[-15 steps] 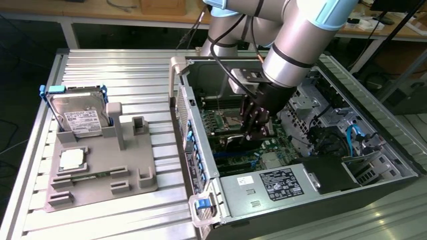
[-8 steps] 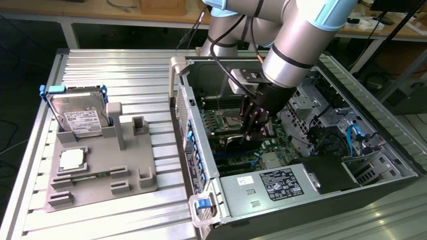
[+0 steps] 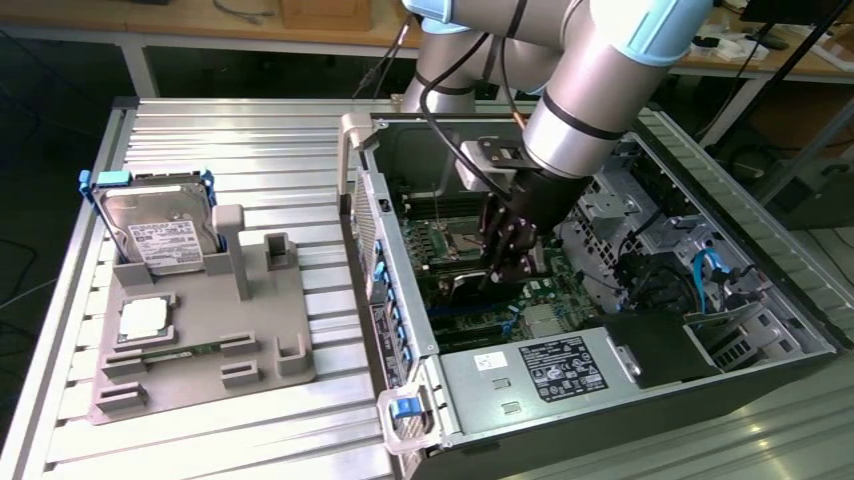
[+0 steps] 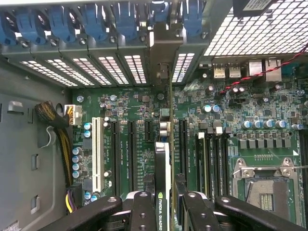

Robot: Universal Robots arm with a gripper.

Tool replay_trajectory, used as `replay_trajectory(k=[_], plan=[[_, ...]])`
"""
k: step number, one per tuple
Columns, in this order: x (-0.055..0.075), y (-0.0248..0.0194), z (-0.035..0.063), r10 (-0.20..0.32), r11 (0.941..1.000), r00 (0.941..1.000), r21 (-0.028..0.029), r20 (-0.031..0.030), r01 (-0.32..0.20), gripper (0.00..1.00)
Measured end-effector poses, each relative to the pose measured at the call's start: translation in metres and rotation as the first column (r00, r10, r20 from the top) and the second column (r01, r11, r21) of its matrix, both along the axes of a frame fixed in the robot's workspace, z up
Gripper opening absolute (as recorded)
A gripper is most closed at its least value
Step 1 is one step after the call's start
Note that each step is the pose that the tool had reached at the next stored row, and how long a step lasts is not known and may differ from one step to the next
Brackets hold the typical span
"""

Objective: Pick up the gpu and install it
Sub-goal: 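Insert the gpu into the slot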

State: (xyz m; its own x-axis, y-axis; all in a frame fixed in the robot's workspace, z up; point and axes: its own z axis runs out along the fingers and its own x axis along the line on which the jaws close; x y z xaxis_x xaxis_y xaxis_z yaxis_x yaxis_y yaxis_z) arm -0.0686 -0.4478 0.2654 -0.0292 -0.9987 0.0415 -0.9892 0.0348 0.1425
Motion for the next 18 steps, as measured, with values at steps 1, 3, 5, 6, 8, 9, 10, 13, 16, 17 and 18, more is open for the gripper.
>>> replay_trajectory(k=[1,3,5,6,8,9,10,13,16,17,18], plan=[[0.0000,0.0000,-0.0005,0.000,1.0000,1.0000,0.0000,0.0001,0.000,0.27],[0.0000,0.0001,-0.0017,0.000,1.0000,1.0000,0.0007,0.0002,0.000,0.27],[-0.0001,0.0000,-0.0027,0.000,1.0000,1.0000,0.0001,0.0001,0.000,0.27],[0.0000,0.0000,-0.0034,0.000,1.0000,1.0000,0.0002,0.0002,0.000,0.27],[0.0000,0.0000,-0.0046,0.000,1.0000,1.0000,0.0003,0.0003,0.000,0.27],[0.0000,0.0000,-0.0051,0.000,1.0000,1.0000,0.0002,0.0002,0.000,0.27],[0.0000,0.0000,-0.0055,0.000,1.0000,1.0000,0.0002,0.0002,0.000,0.27],[0.0000,0.0000,-0.0059,0.000,1.0000,1.0000,0.0003,0.0003,0.000,0.27],[0.0000,0.0000,-0.0060,0.000,1.0000,1.0000,0.0005,0.0003,0.000,0.27],[0.0000,0.0000,-0.0060,0.000,1.0000,1.0000,0.0005,0.0003,0.000,0.27],[0.0000,0.0001,-0.0058,0.000,1.0000,1.0000,0.0006,0.0003,0.000,0.27]])
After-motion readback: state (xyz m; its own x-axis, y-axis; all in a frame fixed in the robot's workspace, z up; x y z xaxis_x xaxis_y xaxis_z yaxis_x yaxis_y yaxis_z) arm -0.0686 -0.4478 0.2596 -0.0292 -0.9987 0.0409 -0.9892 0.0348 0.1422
